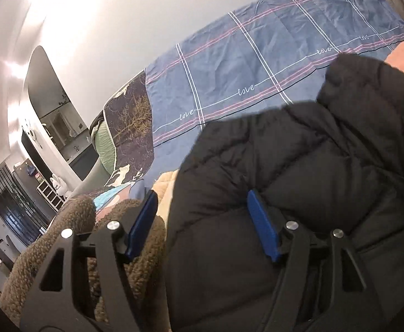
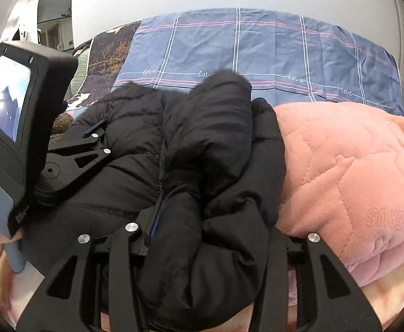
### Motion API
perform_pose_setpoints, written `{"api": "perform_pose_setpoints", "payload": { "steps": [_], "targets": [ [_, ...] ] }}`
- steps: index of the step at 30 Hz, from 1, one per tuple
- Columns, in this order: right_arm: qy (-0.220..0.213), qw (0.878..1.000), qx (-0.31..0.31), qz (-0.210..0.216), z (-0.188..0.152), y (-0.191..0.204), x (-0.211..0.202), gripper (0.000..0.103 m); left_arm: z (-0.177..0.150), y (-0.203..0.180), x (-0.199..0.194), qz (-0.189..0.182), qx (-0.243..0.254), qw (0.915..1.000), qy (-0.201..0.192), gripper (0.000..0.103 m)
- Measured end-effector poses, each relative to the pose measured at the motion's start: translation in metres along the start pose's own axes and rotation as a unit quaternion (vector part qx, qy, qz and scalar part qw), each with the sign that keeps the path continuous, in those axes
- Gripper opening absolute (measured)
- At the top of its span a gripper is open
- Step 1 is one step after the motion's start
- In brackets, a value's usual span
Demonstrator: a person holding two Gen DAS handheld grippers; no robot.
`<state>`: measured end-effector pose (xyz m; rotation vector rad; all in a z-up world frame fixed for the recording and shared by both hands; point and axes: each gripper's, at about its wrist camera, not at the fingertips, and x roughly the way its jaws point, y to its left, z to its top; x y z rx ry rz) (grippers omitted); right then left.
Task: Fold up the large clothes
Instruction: 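Carry the jacket bundle beside the pink folded blanket and lower it with both tools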
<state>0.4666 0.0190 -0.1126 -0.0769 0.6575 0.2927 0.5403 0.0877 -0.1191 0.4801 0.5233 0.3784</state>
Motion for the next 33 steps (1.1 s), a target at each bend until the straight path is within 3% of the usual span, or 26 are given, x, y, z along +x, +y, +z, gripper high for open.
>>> {"api": "perform_pose_setpoints", "payload": {
  "steps": [5,8,9,11,13,20,23,26,29,32,33],
  "targets": [
    [0.003,0.999,0.002,0.039,0.006,-0.008,-0.008,0.044,-0.014,0.022,-0.013,0.013,0.011,0.9998,-0.008,0.078],
    [0.023,0.995,0.043,0.086,-0.005,-0.029,-0.030,0.045,-0.026,0.040,-0.048,-0.014,-0.005,0.9997,-0.020,0.083],
    [0.030,0.992,0.067,0.104,-0.012,-0.039,-0.043,0.058,-0.032,0.042,-0.058,-0.022,-0.010,0.9994,-0.026,0.085],
    [0.009,0.993,0.085,0.075,-0.023,-0.050,-0.074,0.079,-0.040,0.046,-0.075,-0.037,-0.013,0.9986,-0.035,0.087],
    [-0.018,0.993,0.077,0.084,-0.038,-0.059,-0.108,0.079,-0.051,0.046,-0.092,-0.048,-0.011,0.9982,-0.036,0.087],
    [-0.007,0.995,0.054,0.083,-0.063,-0.073,-0.155,0.074,-0.067,0.043,-0.130,-0.069,-0.042,0.9962,-0.030,0.087],
    [-0.009,0.996,0.038,0.078,-0.074,-0.069,-0.164,0.072,-0.074,0.033,-0.156,-0.125,-0.047,0.9901,-0.045,0.087],
    [-0.009,0.997,0.037,0.065,-0.088,-0.075,-0.164,0.072,-0.078,0.003,-0.175,-0.173,-0.003,0.9828,-0.064,0.087],
    [-0.002,0.995,0.082,0.055,-0.098,-0.094,-0.148,0.072,-0.071,-0.029,-0.173,-0.158,0.041,0.9832,-0.082,0.086],
    [0.028,0.984,0.163,0.069,-0.112,-0.122,-0.126,0.072,-0.054,-0.050,-0.144,-0.158,0.038,0.9851,-0.057,0.070],
    [0.041,0.979,0.186,0.077,-0.116,-0.129,-0.119,0.069,-0.047,-0.056,-0.128,-0.147,0.038,0.9875,-0.042,0.069]
  ]
}}
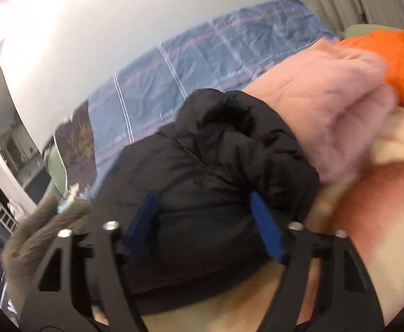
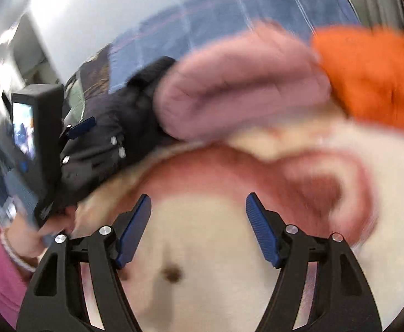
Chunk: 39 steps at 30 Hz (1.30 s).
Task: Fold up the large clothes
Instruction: 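Carry the jacket bundle beside the pink folded blanket and lower it with both tools, then open both tools and withdraw them from the placed black jacket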
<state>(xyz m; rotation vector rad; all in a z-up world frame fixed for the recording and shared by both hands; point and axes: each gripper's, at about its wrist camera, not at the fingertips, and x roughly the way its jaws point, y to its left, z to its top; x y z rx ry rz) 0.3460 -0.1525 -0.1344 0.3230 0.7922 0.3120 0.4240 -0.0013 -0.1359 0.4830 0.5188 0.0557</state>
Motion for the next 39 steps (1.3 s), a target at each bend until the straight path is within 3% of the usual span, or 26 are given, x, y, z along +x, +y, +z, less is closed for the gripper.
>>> {"api": "perform_pose_setpoints", "payload": {
  "steps": [2,4,10,12,17,21,26,32,39],
  "targets": [
    [0.009,0.999,0.038,0.021,0.000,-0.015,0.005,0.065,0.006,0.000,0.039,0.040,0.005,0.9985,0.037,0.069],
    [0.005,0.999,0.038,0.029,-0.001,-0.016,0.004,0.065,0.010,0.007,0.056,0.048,-0.017,0.9970,0.059,0.066],
    [0.003,1.000,0.019,0.013,-0.005,-0.006,0.007,0.066,0.006,0.016,0.029,-0.013,-0.024,0.9993,0.026,0.062],
    [-0.001,1.000,0.018,0.013,-0.005,-0.004,0.006,0.065,0.002,0.019,0.010,-0.035,-0.033,0.9986,0.019,0.067],
    [-0.035,0.999,-0.004,-0.025,-0.011,0.010,-0.015,0.065,-0.021,0.029,-0.057,-0.088,-0.080,0.9929,0.010,0.077],
    [-0.070,0.994,-0.076,-0.029,-0.018,0.048,-0.060,0.065,-0.043,0.045,-0.120,-0.124,-0.116,0.9854,-0.007,0.091],
    [-0.115,0.981,-0.147,-0.054,-0.040,0.094,-0.145,0.066,-0.061,0.068,-0.202,-0.103,-0.171,0.9793,-0.034,0.100],
    [-0.144,0.981,-0.127,-0.038,-0.070,0.102,-0.235,0.079,-0.074,0.075,-0.289,-0.075,-0.191,0.9769,-0.060,0.101],
    [-0.196,0.965,-0.136,-0.105,-0.123,0.109,-0.303,0.090,-0.096,0.062,-0.367,-0.080,-0.213,0.9696,-0.090,0.101]
  ]
}}
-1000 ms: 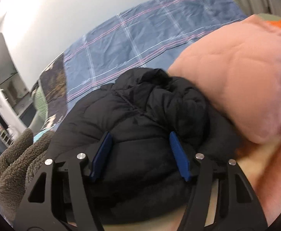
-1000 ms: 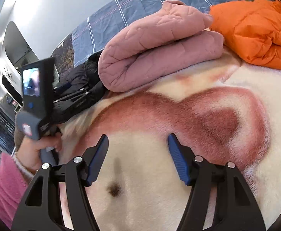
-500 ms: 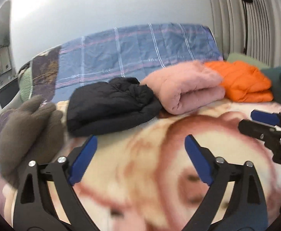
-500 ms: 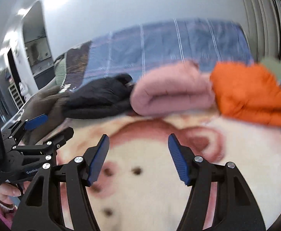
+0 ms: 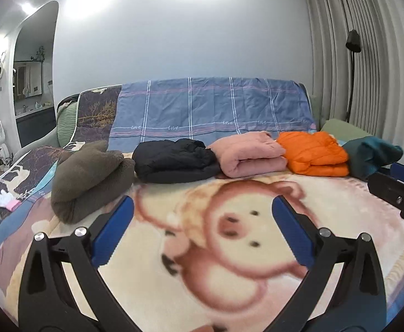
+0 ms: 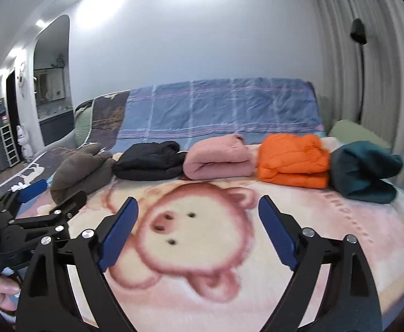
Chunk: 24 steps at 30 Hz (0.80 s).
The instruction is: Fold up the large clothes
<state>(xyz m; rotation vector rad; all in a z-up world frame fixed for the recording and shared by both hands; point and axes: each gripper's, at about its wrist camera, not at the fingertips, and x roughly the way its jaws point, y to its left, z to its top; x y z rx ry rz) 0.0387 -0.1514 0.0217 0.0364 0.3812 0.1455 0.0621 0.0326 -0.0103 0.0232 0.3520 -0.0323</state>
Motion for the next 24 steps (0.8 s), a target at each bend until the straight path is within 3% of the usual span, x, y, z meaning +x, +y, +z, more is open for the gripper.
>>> {"api": "perform_pose_setpoints", "payload": {
  "steps": [7,12,24],
  "targets": [
    [-0.009,0.999,0.008,-0.035,-0.019,-0.009,-0.030,0.093,-0.012,-0.019,-0.043,0.027,-0.002,0.9996,-0.007,0.101],
    [-0.005,0.999,0.006,-0.048,-0.028,-0.012,-0.039,0.093,-0.018,-0.031,-0.063,0.025,0.010,0.9996,-0.002,0.101],
    [0.000,0.998,0.010,-0.058,-0.041,-0.015,-0.052,0.098,-0.023,-0.039,-0.071,0.023,0.014,0.9996,0.012,0.101]
  ]
}}
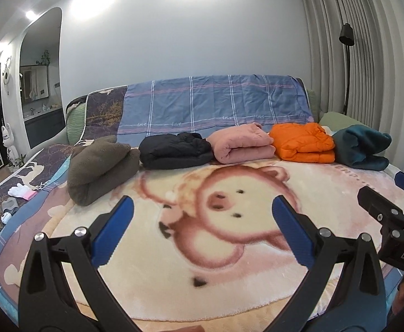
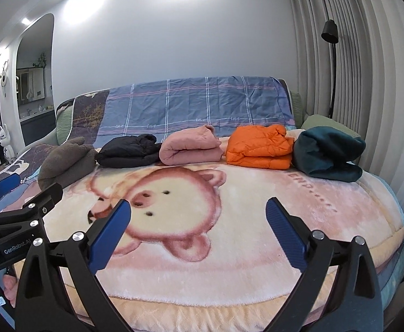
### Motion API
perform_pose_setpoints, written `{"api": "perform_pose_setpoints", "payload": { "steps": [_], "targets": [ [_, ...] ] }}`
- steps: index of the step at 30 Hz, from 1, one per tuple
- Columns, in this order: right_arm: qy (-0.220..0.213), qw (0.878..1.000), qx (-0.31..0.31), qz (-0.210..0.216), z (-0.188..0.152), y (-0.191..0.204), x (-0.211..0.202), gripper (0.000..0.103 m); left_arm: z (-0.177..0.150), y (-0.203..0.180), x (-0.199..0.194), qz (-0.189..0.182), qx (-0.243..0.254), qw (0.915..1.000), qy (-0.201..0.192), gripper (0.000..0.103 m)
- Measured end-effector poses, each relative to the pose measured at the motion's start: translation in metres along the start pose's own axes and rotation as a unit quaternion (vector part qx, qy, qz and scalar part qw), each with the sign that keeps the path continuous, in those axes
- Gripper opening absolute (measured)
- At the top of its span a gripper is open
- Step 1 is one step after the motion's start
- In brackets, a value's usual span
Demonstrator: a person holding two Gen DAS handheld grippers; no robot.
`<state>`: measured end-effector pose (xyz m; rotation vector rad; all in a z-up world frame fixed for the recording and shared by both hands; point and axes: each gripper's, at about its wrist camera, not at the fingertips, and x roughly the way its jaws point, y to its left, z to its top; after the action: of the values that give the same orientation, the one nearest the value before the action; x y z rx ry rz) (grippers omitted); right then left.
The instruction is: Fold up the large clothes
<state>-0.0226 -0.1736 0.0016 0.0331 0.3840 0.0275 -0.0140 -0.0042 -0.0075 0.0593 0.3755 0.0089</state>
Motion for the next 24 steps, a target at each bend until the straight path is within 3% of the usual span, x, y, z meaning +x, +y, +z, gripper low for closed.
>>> {"api": "perform_pose_setpoints", "payload": {
  "steps": [24],
  "targets": [
    [0.028,1.000,-0.011,0.007,-0.010,0.005,0.014,0.099,-0.013,-0.003,0.018,0.003,-0.004,0.9994,0.034,0.101]
  ]
}}
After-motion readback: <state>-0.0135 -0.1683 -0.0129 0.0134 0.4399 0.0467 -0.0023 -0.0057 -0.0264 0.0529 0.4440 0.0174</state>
